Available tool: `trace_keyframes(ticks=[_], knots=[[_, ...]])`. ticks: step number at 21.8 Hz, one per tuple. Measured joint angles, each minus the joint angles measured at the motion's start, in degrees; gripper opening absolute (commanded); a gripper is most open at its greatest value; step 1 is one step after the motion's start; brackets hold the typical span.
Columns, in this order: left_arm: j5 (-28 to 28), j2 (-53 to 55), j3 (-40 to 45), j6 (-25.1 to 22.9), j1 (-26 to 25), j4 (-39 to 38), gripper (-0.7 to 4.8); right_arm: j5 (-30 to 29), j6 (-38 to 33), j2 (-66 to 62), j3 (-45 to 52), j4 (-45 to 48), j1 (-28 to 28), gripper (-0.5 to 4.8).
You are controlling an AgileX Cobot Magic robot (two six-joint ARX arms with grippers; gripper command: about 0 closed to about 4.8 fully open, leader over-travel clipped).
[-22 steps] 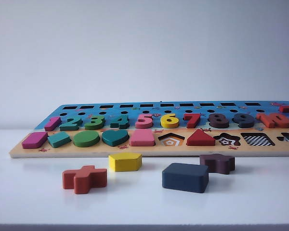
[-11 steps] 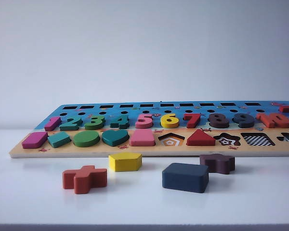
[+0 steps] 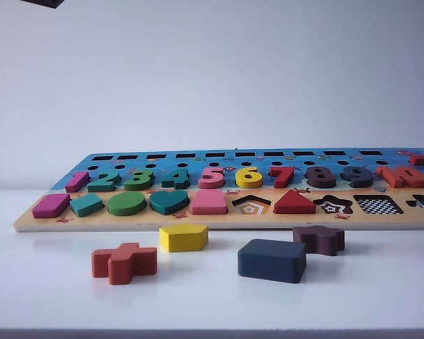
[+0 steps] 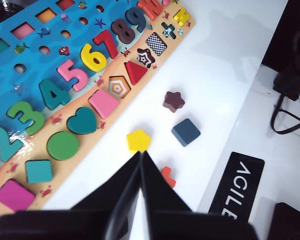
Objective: Insert the cube into the slot.
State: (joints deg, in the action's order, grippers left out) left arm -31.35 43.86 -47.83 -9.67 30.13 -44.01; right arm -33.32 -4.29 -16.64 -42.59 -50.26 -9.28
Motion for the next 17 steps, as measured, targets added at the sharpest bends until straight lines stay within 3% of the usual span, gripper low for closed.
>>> trace_keyframes(ticks=[3, 5, 7, 9, 10, 14, 17], knots=[[0.28, 0.07, 0.00, 0.02, -1.57, 0.04, 0.10, -1.44, 1.36, -8.22, -5.46, -3.08, -4.39, 0.35], [0.26, 0.07, 0.00, 0.02, -1.68, 0.28, 0.10, -1.01, 3.17, -14.43, -9.01, -4.31, -8.79, 0.82], [0.24, 0.07, 0.00, 0.02, -1.68, 1.40, 0.10, 1.18, 5.01, -19.04, -10.88, -6.03, -12.44, 1.49], [0.24, 0.07, 0.00, 0.04, -1.75, 3.26, 0.10, 7.65, 6.56, -26.58, -13.62, -8.17, -19.61, 2.05], [0.24, 0.07, 0.00, 0.11, -1.77, 3.72, 0.10, 10.75, 7.13, -30.71, -14.88, -8.24, -22.91, 2.11], [0.13, 0.09, 0.00, 0.26, -1.77, 4.35, 0.10, 14.91, 8.70, -39.39, -16.92, -7.21, -27.76, 2.13], [-0.13, 0.09, 0.00, 0.28, -1.77, 4.39, 0.10, 16.24, 9.20, -44.68, -17.38, -6.93, -29.64, 2.54]])
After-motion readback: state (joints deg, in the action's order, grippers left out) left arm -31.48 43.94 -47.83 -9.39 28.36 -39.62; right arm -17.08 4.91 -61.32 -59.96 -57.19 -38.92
